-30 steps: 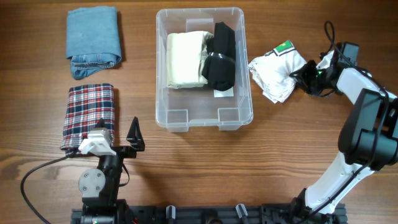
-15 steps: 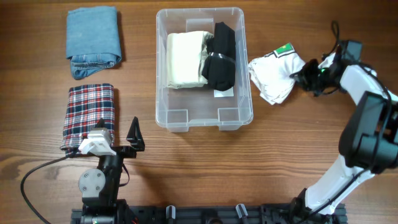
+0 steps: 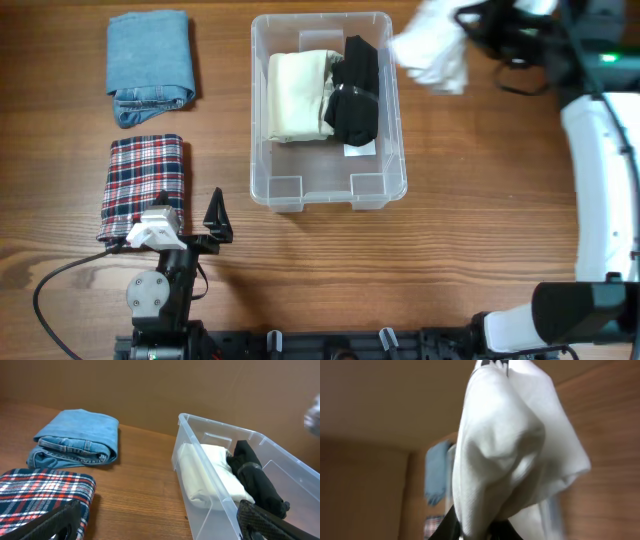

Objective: Pack container
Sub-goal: 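Lift the white shirt and carry it left over the bin, then lower the white shirt onto the bin's upper garments and release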

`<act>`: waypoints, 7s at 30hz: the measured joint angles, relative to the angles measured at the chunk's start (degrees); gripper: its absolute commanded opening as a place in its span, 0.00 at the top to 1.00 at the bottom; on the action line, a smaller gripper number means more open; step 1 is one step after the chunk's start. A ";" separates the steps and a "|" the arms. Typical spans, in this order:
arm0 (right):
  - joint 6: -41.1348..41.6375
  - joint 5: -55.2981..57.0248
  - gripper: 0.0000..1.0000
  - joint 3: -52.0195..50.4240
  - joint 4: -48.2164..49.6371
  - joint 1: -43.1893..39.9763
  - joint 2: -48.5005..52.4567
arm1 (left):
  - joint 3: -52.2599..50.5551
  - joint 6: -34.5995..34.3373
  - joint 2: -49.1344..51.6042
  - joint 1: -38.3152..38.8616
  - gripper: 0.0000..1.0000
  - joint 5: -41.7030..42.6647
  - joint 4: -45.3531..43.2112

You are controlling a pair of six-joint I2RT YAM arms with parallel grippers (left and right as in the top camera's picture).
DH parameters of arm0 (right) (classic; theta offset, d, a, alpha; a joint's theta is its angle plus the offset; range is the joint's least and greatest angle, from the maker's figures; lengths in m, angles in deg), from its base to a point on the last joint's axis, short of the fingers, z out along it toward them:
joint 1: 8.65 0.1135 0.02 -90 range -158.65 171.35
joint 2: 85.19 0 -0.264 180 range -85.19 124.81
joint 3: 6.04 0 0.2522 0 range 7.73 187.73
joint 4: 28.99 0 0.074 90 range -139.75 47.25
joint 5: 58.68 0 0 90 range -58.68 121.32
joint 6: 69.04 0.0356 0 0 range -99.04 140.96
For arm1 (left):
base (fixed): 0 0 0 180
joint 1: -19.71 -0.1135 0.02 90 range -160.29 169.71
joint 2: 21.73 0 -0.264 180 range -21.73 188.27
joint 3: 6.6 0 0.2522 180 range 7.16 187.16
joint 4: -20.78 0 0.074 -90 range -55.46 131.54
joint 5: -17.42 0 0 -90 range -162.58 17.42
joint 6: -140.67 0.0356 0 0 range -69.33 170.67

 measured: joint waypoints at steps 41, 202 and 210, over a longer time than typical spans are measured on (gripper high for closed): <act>1.51 0.20 0.48 0.00 13.40 12.31 25.29 | 0.00 0.00 0.00 0.00 0.00 0.00 0.00; -11.89 38.53 0.88 1.07 18.29 24.90 24.20 | 0.00 0.00 0.00 0.00 0.00 0.00 0.00; -11.91 39.10 0.90 1.81 19.82 24.46 32.59 | 0.00 0.00 0.00 0.00 0.00 0.00 0.00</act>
